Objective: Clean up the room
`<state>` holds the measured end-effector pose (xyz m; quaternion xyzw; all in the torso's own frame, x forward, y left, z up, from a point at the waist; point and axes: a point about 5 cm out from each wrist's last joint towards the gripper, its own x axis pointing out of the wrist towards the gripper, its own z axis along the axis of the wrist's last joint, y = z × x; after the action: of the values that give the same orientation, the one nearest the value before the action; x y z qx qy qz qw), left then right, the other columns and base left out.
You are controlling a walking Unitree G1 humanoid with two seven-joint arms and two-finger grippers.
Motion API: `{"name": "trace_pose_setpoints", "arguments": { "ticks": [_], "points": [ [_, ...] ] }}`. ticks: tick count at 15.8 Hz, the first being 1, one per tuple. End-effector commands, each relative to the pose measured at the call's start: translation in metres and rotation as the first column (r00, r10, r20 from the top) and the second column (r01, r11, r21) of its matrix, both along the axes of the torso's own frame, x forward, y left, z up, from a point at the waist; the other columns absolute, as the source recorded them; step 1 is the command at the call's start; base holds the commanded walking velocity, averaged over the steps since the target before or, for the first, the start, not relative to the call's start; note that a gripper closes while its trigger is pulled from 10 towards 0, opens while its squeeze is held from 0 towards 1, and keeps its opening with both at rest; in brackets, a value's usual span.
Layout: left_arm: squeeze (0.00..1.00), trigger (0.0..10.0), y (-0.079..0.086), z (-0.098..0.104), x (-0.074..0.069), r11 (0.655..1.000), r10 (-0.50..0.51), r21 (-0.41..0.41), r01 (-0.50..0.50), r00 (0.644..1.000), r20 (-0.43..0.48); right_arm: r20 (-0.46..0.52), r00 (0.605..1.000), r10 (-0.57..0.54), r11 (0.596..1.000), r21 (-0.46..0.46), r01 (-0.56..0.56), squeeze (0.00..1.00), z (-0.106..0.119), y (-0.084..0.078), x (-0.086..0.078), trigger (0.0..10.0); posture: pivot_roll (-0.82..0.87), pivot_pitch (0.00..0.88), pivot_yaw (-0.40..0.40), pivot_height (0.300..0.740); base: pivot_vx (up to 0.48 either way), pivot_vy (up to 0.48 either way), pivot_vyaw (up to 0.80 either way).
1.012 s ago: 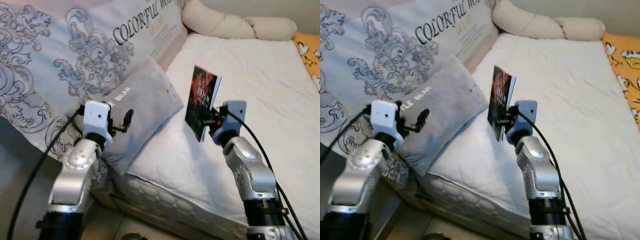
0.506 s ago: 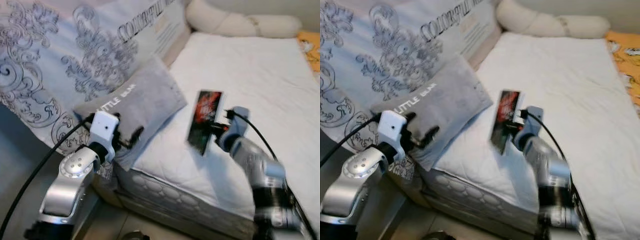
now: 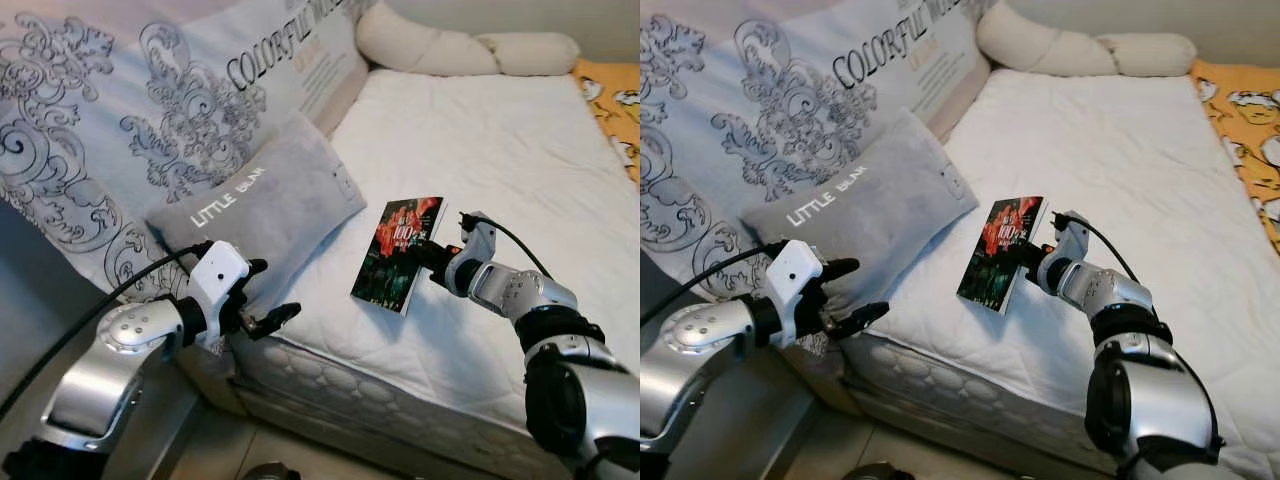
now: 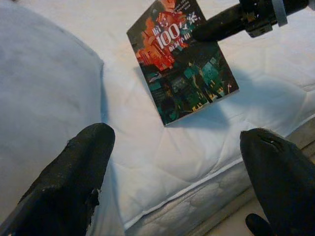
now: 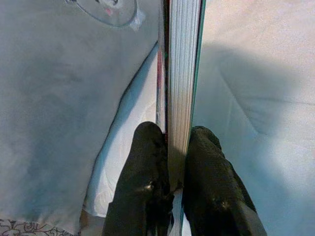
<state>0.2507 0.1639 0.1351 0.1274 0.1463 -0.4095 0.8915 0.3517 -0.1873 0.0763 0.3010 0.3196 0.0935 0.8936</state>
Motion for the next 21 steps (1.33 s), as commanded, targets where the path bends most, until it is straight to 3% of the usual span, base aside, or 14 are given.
{"name": "trace_pose_setpoints", "arguments": {
  "ticks": [1, 5, 6, 7, 8, 10, 13, 14, 17, 19, 21],
  "points": [
    [0.0, 10.0, -0.001, 0.003, -0.009, 0.999, -0.048, 0.007, 0.048, 0.998, -0.04, -0.011, 1.0, 0.014, 1.0, -0.019, -0.015, 0.0, -0.002, 0.007, 0.002, 10.0, 0.11, 0.0, 0.061, 0.74, 0.0, 0.0, 0.0],
    [0.0, 10.0, -0.003, 0.001, -0.029, 0.993, -0.117, 0.015, 0.119, 0.986, -0.121, -0.005, 0.998, 0.057, 0.98, -0.191, -0.057, 0.0, -0.01, 0.013, 0.002, 10.0, 0.15, 0.0, 0.052, 0.74, 0.0, 0.0, 0.0],
    [0.0, 10.0, -0.003, 0.002, -0.031, 0.993, -0.118, 0.013, 0.121, 0.985, -0.129, 0.005, 0.999, 0.054, 0.97, -0.239, -0.051, 0.24, -0.012, 0.013, 0.002, 10.0, 0.16, 0.0, 0.051, 0.74, 0.0, 0.0, 0.0],
    [0.0, 10.0, -0.004, 0.003, -0.033, 0.993, -0.118, 0.013, 0.121, 0.984, -0.133, 0.009, 0.999, 0.041, 0.954, -0.298, -0.036, 0.91, -0.014, 0.011, 0.001, 10.0, 0.16, 0.0, 0.049, 0.74, 0.0, 0.0, 0.0],
    [0.0, 10.0, -0.005, 0.003, -0.033, 0.993, -0.118, 0.015, 0.121, 0.983, -0.142, 0.01, 1.0, 0.021, 0.935, -0.353, -0.016, 1.0, -0.017, 0.008, 0.001, 10.0, 0.16, 0.0, 0.047, 0.74, 0.0, 0.0, 0.0],
    [0.0, 10.0, -0.005, 0.003, -0.034, 0.993, -0.11, 0.023, 0.115, 0.983, -0.148, 0.015, 1.0, 0.025, 0.92, -0.391, -0.017, 1.0, -0.018, 0.008, 0.0, 10.0, 0.17, 0.0, 0.044, 0.74, 0.0, 0.0, 0.0],
    [0.0, 10.0, -0.006, 0.0, -0.035, 0.997, -0.061, 0.032, 0.067, 0.987, -0.15, 0.075, 0.991, 0.113, 0.814, -0.578, -0.049, 1.0, -0.012, 0.005, 0.005, 10.0, 0.17, 0.0, 0.043, 0.74, 0.0, 0.0, 0.0],
    [0.0, 10.0, -0.006, 0.0, -0.035, 0.997, -0.059, 0.032, 0.065, 0.987, -0.151, 0.087, 0.99, 0.113, 0.816, -0.576, -0.043, 1.0, -0.011, 0.004, 0.006, 10.0, 0.17, 0.0, 0.043, 0.74, 0.0, 0.0, 0.0],
    [0.0, 10.0, -0.009, -0.002, -0.033, 0.999, -0.034, 0.028, 0.038, 0.989, -0.145, 0.144, 0.984, 0.108, 0.756, -0.654, 0.012, 1.0, -0.001, -0.009, 0.011, 10.0, 0.15, 0.0, 0.059, 0.74, 0.0, 0.0, 0.0],
    [0.0, 10.0, -0.011, -0.004, -0.031, 0.999, -0.021, 0.021, 0.024, 0.99, -0.14, 0.167, 0.977, 0.13, 0.747, -0.665, 0.014, 1.0, 0.002, -0.011, 0.012, 10.0, 0.13, 0.0, 0.065, 0.74, 0.0, 0.0, 0.0],
    [0.0, 10.0, -0.012, -0.007, -0.03, 1.0, -0.005, 0.013, 0.007, 0.991, -0.134, 0.183, 0.963, 0.199, 0.798, -0.6, -0.051, 1.0, 0.001, -0.002, 0.011, 10.0, 0.11, 0.0, 0.067, 0.74, 0.0, 0.0, 0.0]
  ]
}}
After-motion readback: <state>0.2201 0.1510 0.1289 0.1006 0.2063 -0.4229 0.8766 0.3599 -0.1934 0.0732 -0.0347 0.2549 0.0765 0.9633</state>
